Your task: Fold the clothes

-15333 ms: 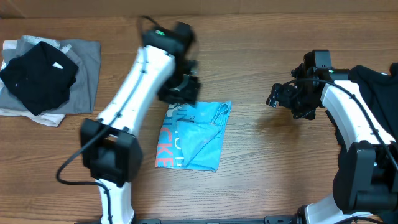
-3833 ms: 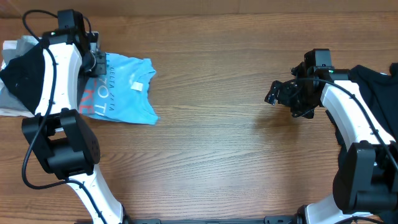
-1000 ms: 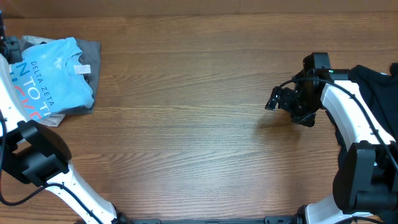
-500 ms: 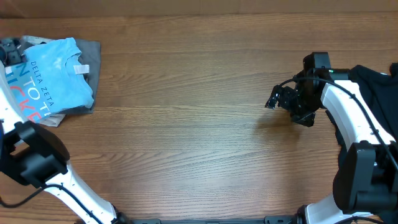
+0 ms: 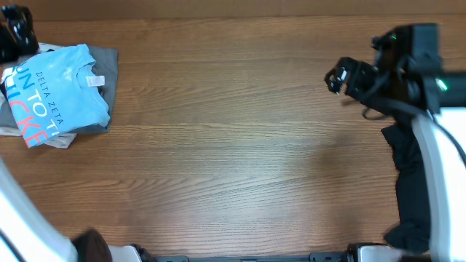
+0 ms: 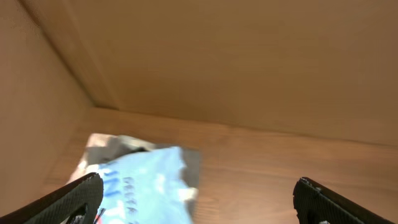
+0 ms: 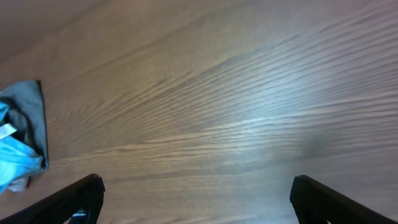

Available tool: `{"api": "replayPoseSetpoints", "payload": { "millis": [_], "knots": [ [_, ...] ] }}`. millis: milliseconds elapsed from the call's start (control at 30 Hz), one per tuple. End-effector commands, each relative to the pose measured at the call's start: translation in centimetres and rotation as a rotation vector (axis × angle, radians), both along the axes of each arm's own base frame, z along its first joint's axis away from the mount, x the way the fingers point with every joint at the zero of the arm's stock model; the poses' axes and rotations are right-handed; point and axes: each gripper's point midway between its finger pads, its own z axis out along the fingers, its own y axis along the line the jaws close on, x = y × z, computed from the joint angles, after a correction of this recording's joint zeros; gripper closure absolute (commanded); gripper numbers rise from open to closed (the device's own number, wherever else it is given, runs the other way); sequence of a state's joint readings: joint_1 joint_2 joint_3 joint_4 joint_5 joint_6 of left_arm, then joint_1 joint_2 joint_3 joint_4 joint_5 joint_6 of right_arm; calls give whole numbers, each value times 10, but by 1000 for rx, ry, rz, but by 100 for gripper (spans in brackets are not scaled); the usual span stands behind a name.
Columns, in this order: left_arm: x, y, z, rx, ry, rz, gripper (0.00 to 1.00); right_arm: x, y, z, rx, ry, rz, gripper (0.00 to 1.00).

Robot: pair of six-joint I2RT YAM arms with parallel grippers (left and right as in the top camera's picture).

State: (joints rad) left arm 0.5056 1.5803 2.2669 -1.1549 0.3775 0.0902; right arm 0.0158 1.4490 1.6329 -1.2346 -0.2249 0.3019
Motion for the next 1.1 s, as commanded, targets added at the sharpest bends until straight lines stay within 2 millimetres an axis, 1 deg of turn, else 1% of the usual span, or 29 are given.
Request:
{"api": "replayPoseSetpoints", "payload": {
  "millis": [0,167,267,367,467,567,633,733,867,1000,1067],
  "knots": [
    [-39,-40,24,-51,-50,-87,0,-33,-17,44,-121,-131,-46,0],
    [-98,-72,33,-29,-51,-90,0,-89,-21,81,-131,-246,-62,0],
    [-120,-87,31,-31,-54,-105,0,-121,-28,94,-145,-327,-87,0],
    [-133,-106,20,-54,-53,-176,0,-148,-34,94,-161,-382,-112,0],
    [-137,-125,-4,-118,-29,-271,0,-169,-37,82,-168,-413,-124,0],
    [-132,-132,-30,-164,-17,-320,0,-177,-38,67,-163,-431,-129,0],
    [-126,-132,-48,-188,-19,-337,0,-177,-38,60,-162,-441,-130,0],
    [-115,-125,-70,-277,2,-300,0,-171,-37,54,-162,-442,-130,0],
    [-101,-118,-103,-392,91,-260,0,-158,-37,51,-162,-450,-130,0],
    [-90,-111,-131,-462,181,-241,0,-151,-36,45,-164,-421,-128,0],
    [-83,-108,-141,-486,213,-235,0,-148,-36,43,-166,-409,-127,0]
  ]
}}
